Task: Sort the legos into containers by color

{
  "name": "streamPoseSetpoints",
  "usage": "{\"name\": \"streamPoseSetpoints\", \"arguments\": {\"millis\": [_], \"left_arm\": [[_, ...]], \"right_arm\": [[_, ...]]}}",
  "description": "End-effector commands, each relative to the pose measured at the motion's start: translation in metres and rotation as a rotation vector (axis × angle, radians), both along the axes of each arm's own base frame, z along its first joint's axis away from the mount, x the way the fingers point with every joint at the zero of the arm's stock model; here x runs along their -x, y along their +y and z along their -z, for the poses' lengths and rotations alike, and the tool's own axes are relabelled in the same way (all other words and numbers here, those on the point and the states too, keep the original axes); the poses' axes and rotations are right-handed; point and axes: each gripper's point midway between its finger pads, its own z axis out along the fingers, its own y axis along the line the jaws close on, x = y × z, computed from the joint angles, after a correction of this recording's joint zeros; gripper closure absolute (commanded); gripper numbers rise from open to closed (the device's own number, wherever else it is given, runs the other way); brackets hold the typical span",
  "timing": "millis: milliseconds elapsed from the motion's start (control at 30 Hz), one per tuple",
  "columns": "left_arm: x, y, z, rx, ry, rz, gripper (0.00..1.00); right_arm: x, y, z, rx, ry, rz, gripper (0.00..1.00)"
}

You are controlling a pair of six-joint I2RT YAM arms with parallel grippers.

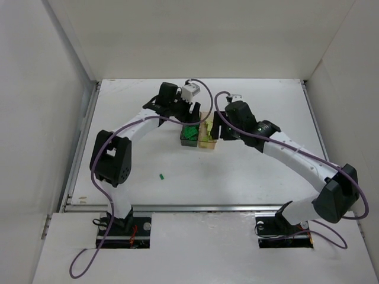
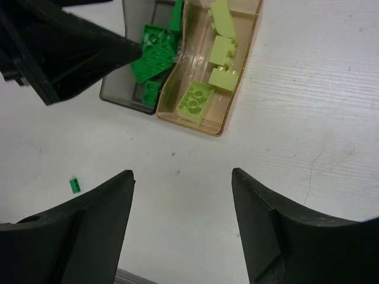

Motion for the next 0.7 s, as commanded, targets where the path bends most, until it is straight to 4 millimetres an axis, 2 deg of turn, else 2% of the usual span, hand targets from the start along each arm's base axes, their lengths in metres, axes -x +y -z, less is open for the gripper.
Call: {"name": "streamPoseSetpoints", "arguments": {"millis": [0, 33, 67, 133, 167, 200, 233, 267, 300, 333, 367, 400, 433, 467, 500, 533, 600, 667], "left_arm": [[-0.009, 0.012, -0.071, 0.103, -0.082, -0.079, 0.30], [-0.010, 0.021, -0.075, 0.107, -0.071, -0.115, 0.30], [-0.017, 0.042, -0.088, 0.112, -0.084, -0.188, 0.30], [-0.020, 0.073, -0.101, 0.127, -0.059, -0.311, 0.30], [-0.015, 0.092, -0.108, 0.126, -0.066, -0.373, 0.30], [-0.024, 0.133, -0.108, 0.103, -0.076, -0.502, 0.30], [-0.022, 0.156, -0.107, 0.095, -0.062, -0.584, 0.30], [-0.014, 0.179, -0.108, 0.085, -0.068, -0.661, 0.29], [-0.014, 0.225, -0.105, 0.049, -0.077, -0.806, 0.29], [-0.010, 0.246, -0.103, 0.034, -0.083, -0.868, 0.29], [-0.002, 0.264, -0.099, 0.033, -0.068, -0.944, 0.29], [0.014, 0.284, -0.091, 0.019, -0.062, -1.017, 0.29], [0.024, 0.315, -0.086, -0.008, -0.066, -1.126, 0.29], [0.030, 0.327, -0.084, -0.015, -0.081, -1.167, 0.29], [0.038, 0.336, -0.081, -0.005, -0.082, -1.214, 0.29], [0.053, 0.350, -0.073, -0.015, -0.083, -1.273, 0.29], [0.061, 0.356, -0.069, -0.015, -0.091, -1.306, 0.27], [0.062, 0.358, -0.071, -0.023, -0.110, -1.307, 0.27]], "right_arm": [[0.011, 0.016, -0.016, 0.014, -0.060, -0.094, 0.28], [0.016, 0.021, -0.016, 0.023, -0.065, -0.120, 0.28], [0.021, 0.027, -0.016, 0.039, -0.072, -0.165, 0.28], [0.036, 0.053, -0.017, 0.048, -0.088, -0.252, 0.28], [0.039, 0.067, -0.008, 0.060, -0.073, -0.281, 0.28], [0.046, 0.080, -0.002, 0.069, -0.063, -0.327, 0.28], [0.061, 0.108, -0.007, 0.038, -0.063, -0.408, 0.28], [0.067, 0.124, 0.013, 0.080, -0.035, -0.465, 0.28], [0.072, 0.138, 0.019, 0.095, -0.032, -0.502, 0.28], [0.086, 0.157, 0.022, 0.109, -0.037, -0.542, 0.28], [0.085, 0.174, 0.016, 0.105, -0.061, -0.560, 0.28], [0.085, 0.187, 0.040, 0.141, -0.026, -0.575, 0.30], [0.089, 0.196, 0.048, 0.148, -0.006, -0.598, 0.31], [0.097, 0.209, 0.054, 0.131, 0.019, -0.628, 0.34], [0.094, 0.222, 0.050, 0.105, 0.017, -0.629, 0.35], [0.099, 0.231, 0.072, 0.124, 0.054, -0.633, 0.37], [0.100, 0.244, 0.078, 0.124, 0.065, -0.637, 0.38], [0.105, 0.249, 0.100, 0.140, 0.108, -0.626, 0.40]]}}
